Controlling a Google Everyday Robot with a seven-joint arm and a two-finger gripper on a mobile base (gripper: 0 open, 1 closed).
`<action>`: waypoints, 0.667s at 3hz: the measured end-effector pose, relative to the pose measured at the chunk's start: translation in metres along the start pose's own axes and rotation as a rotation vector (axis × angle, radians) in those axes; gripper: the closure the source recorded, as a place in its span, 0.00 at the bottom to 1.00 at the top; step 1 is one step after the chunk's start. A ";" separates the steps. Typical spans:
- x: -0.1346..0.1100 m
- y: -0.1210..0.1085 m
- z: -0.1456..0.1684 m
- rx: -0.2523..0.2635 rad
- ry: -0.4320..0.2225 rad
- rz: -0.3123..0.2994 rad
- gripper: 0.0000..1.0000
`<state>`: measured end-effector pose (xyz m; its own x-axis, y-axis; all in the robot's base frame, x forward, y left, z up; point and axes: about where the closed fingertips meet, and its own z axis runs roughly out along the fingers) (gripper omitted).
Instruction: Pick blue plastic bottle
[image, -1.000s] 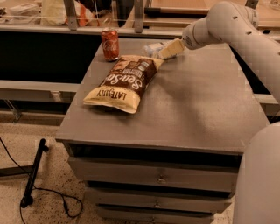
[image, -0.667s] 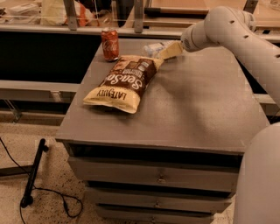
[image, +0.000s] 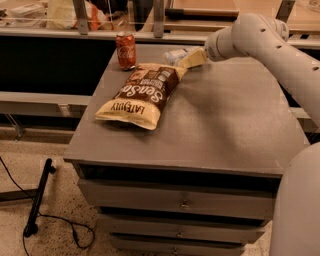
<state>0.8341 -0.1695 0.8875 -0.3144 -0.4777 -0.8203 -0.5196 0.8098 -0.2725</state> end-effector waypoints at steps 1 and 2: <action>-0.001 0.003 0.010 -0.030 -0.003 -0.014 0.00; -0.002 0.007 0.023 -0.065 0.003 -0.017 0.00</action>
Offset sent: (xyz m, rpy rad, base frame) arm 0.0256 0.0178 -0.0137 0.0118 0.0458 0.0919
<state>0.8487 -0.1550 0.8753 -0.3070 -0.4926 -0.8143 -0.5753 0.7777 -0.2535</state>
